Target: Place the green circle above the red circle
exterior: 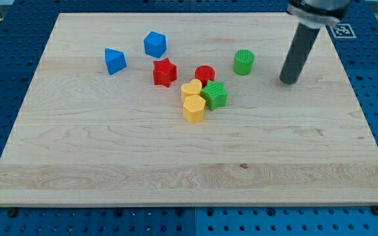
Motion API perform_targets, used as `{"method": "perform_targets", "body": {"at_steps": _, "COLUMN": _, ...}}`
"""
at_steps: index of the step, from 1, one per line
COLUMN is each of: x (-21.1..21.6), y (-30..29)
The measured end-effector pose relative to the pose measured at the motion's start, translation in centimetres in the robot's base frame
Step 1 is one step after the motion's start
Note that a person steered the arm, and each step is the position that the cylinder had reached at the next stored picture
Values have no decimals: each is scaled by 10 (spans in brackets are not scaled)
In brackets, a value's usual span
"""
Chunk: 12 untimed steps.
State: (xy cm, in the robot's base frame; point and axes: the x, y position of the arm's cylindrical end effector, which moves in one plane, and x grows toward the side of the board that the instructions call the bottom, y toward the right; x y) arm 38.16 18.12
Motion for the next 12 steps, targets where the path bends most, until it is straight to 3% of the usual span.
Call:
{"method": "perform_targets", "body": {"at_steps": 2, "x": -64, "y": -18}}
{"method": "perform_targets", "body": {"at_steps": 5, "x": -52, "y": -67}}
{"method": "perform_targets", "body": {"at_steps": 12, "x": -1, "y": -44}}
